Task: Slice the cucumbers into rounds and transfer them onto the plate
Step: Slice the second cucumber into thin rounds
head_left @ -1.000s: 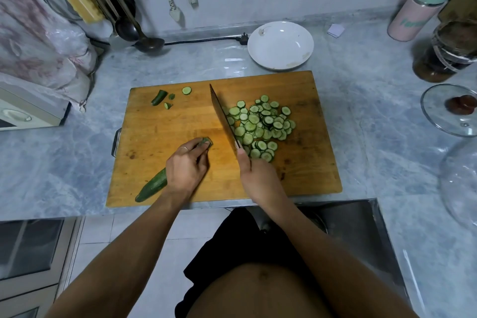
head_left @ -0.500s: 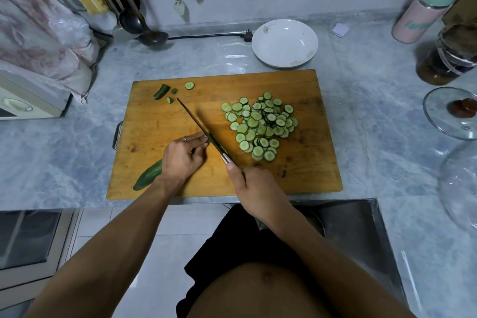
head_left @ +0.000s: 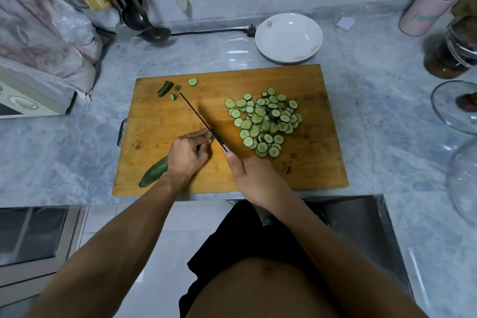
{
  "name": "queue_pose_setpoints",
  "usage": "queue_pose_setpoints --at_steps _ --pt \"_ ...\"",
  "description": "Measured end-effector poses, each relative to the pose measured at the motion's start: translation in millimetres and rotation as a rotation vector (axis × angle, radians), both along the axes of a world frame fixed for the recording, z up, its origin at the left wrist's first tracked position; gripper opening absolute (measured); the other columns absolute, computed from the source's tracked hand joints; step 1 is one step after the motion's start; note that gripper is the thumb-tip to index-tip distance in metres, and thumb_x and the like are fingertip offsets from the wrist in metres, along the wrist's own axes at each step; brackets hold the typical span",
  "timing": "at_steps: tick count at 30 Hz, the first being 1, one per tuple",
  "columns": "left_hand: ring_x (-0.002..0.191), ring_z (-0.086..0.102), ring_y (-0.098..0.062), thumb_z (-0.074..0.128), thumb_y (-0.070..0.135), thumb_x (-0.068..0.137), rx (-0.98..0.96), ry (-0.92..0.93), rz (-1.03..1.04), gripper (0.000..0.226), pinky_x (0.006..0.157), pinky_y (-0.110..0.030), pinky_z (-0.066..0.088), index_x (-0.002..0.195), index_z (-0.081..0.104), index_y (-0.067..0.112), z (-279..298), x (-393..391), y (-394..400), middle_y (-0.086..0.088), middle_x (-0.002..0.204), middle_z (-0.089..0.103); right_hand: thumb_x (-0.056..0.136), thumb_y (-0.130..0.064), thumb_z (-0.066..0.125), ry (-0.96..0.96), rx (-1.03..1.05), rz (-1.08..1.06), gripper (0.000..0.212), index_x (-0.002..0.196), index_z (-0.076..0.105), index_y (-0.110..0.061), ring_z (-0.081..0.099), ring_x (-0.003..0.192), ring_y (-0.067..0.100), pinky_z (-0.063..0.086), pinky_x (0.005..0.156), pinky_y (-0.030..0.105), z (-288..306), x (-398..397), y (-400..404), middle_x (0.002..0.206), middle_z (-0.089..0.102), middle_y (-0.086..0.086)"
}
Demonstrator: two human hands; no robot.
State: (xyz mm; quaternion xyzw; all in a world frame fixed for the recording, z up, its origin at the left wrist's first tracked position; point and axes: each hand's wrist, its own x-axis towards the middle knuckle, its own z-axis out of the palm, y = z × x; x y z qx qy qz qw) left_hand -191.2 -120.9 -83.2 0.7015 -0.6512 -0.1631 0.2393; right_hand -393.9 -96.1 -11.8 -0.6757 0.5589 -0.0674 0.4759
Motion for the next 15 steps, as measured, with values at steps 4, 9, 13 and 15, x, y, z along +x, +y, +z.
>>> queue_pose_setpoints --at_steps 4,9,13,15 --pt "0.104 0.068 -0.013 0.055 0.019 0.081 0.006 0.012 -0.006 0.030 0.093 -0.031 0.054 0.098 0.078 0.012 -0.7 1.4 1.0 -0.002 0.110 0.073 0.102 -0.058 0.020 0.009 -0.011 -0.021 0.066 0.061 0.046 -0.014 0.050 0.077 0.027 0.037 0.068 0.034 -12.5 14.7 0.6 0.070 0.051 0.007" --pt "0.105 0.067 -0.012 0.065 0.014 0.085 -0.036 0.007 0.010 0.020 0.094 -0.030 0.054 0.101 0.077 0.013 -1.4 1.9 1.5 -0.001 0.111 0.072 0.103 -0.057 0.020 0.000 -0.040 -0.098 0.066 0.060 0.047 -0.015 0.052 0.069 0.027 0.034 0.063 0.032 -17.2 17.0 3.8 0.063 0.050 0.005" --pt "0.095 0.069 -0.021 0.071 0.012 0.083 -0.086 -0.025 -0.003 0.019 0.084 -0.032 0.057 0.100 0.078 0.012 -3.3 -1.5 3.1 -0.003 0.110 0.072 0.103 -0.056 0.022 -0.016 -0.006 -0.212 0.066 0.062 0.052 -0.013 0.052 0.062 0.024 0.033 0.054 0.032 -13.8 8.5 -7.3 0.063 0.052 0.004" --pt "0.091 0.068 -0.025 0.071 0.013 0.083 -0.081 -0.054 -0.037 0.022 0.080 -0.032 0.057 0.104 0.077 0.013 -5.5 3.0 4.3 -0.004 0.112 0.069 0.104 -0.053 0.023 -0.048 -0.018 -0.240 0.067 0.056 0.047 -0.013 0.046 0.050 0.021 0.029 0.046 0.030 -11.5 2.2 -12.0 0.054 0.046 0.003"
